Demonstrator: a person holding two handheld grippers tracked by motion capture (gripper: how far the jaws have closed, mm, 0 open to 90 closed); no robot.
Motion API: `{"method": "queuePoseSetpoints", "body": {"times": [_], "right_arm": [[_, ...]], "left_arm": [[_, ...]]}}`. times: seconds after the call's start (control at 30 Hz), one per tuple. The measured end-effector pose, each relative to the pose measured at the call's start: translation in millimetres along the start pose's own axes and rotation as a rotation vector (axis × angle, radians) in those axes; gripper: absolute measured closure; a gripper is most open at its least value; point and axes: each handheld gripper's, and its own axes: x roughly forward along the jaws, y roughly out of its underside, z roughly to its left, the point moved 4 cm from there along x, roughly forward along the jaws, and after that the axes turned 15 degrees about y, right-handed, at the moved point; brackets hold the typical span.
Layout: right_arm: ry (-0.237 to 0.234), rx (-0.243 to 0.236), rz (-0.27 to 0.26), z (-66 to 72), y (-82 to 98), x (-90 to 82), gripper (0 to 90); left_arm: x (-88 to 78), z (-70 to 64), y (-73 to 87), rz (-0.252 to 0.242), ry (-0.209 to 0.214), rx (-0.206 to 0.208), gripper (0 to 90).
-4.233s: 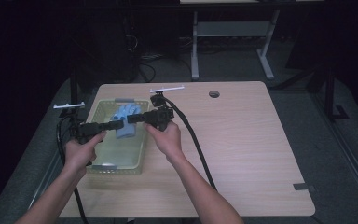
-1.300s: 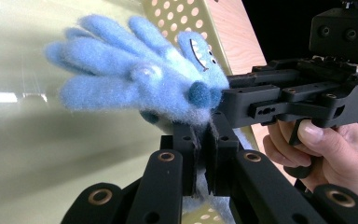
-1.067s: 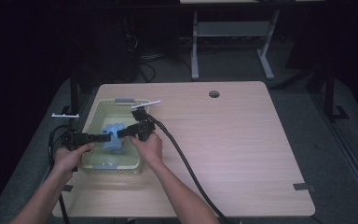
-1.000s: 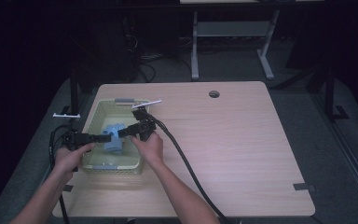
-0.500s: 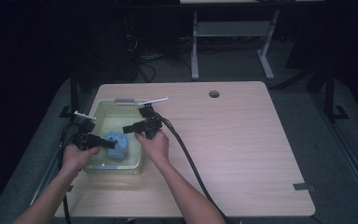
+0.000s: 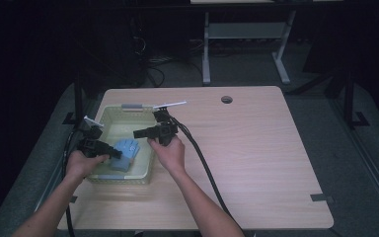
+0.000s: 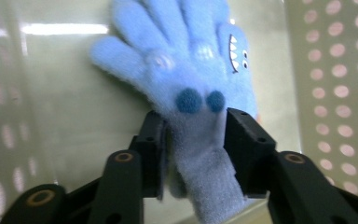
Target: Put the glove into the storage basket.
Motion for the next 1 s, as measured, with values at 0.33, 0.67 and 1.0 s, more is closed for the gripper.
{"method": "queuePoseSetpoints", "body": {"times": [0.33,0.67,1.0], "right_arm": [[0.000,0.014,-0.026,-9.5,1.0,-12.5,65.5],[-0.005,0.035,-0.042,-19.0,4.3,-26.9,64.8],[0.000,0.045,-0.059,-28.8,8.1,-42.4,63.9]], "left_arm": [[-13.1,-5.7,-7.7,-0.081,-0.019,0.000,56.1],[-2.9,-18.1,-9.4,-0.024,-0.021,0.047,82.0],[12.5,-12.9,-7.3,0.032,-0.013,0.022,79.5]]}}
